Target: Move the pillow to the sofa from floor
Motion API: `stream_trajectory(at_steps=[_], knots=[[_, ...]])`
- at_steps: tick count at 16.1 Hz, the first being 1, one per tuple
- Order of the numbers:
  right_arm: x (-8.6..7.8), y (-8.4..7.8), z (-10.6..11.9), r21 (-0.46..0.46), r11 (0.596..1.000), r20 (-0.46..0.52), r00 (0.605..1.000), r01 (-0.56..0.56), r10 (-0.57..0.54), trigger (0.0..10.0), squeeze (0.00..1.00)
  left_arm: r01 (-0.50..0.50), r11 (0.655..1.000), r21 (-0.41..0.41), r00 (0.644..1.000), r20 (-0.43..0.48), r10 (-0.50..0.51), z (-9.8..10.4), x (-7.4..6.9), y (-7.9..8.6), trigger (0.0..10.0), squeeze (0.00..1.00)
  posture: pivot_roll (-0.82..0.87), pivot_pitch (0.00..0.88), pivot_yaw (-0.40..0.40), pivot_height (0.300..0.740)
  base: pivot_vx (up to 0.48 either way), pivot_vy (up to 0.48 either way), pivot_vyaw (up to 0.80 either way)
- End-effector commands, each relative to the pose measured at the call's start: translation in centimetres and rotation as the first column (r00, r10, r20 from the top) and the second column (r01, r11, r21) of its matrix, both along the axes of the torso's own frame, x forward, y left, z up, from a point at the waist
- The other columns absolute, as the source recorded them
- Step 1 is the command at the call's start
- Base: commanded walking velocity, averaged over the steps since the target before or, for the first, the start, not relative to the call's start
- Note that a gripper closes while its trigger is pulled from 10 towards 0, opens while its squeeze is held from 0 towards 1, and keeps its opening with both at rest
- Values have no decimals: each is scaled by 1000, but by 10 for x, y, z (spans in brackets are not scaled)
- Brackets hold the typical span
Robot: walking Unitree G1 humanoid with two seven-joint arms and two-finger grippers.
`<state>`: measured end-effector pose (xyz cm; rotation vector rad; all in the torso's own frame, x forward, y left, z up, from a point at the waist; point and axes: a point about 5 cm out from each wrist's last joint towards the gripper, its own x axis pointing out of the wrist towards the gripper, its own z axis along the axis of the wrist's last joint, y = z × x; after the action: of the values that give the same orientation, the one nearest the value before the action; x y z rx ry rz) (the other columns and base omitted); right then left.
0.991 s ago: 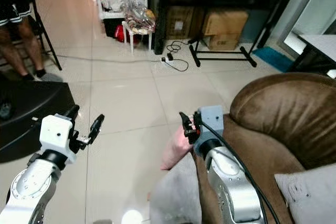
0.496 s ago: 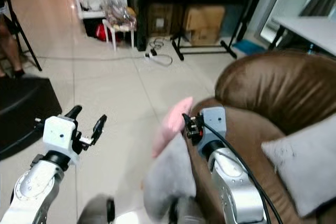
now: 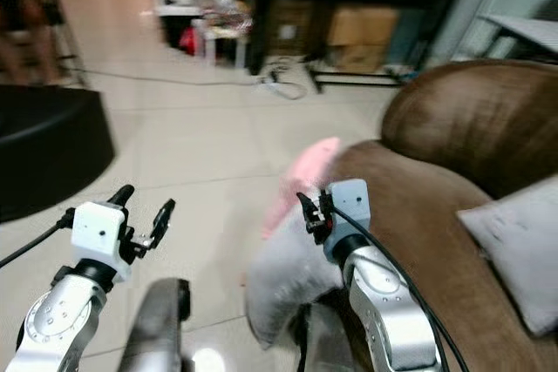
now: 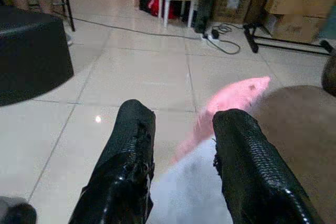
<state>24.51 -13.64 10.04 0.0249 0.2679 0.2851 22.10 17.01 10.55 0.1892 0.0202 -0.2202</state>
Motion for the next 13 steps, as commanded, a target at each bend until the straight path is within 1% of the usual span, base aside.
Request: stream_trajectory(at_steps=[1, 3, 5, 7, 9, 10, 12, 13], knots=[[2, -2, 5, -10, 1000, 25, 1000, -12, 13, 10000, 0, -1, 1000, 3, 1000, 19, 1, 3, 0, -2, 10000, 0, 6, 0, -95, 506, 0, 0, 0], [3, -1, 5, -27, 999, 22, 999, -24, 24, 10000, 0, 7, 1000, -5, 1000, 23, -7, 3, -1, -1, 10000, 0, 7, 0, -97, 506, 0, 0, 0], [2, -2, 2, -31, 999, 13, 1000, -10, 10, 10000, 0, 16, 1000, -10, 999, 28, -16, 4, -2, -2, 10000, 0, 8, 0, -98, 506, 268, 0, 0], [2, 0, 4, -72, 996, 28, 998, -52, 54, 10000, 0, 16, 1000, -10, 999, 28, -16, 4, -2, -1, 10000, 0, 9, 0, -99, 506, 324, 0, 0], [2, 2, 4, -89, 994, 30, 997, -71, 74, 10000, 0, 16, 1000, -10, 999, 30, -16, 4, -2, -2, 10000, 0, 9, 0, -98, 506, 324, 0, 694], [2, 2, 4, -83, 994, 28, 997, -64, 67, 10000, 0, 16, 1000, -10, 999, 30, -16, 4, -2, -1, 10000, 0, 9, 0, -99, 506, 326, 0, 800], [2, 1, 3, -51, 998, 15, 999, -33, 33, 10000, 0, 16, 1000, -11, 999, 31, -16, 4, -1, -1, 10000, 0, 9, 0, -99, 506, 322, 0, 0], [3, -3, 2, -56, 998, 5, 1000, -14, 14, 10000, 0, 15, 1000, -11, 999, 31, -15, 4, -1, -2, 10000, 0, 10, 0, -99, 506, 277, 0, 0]])
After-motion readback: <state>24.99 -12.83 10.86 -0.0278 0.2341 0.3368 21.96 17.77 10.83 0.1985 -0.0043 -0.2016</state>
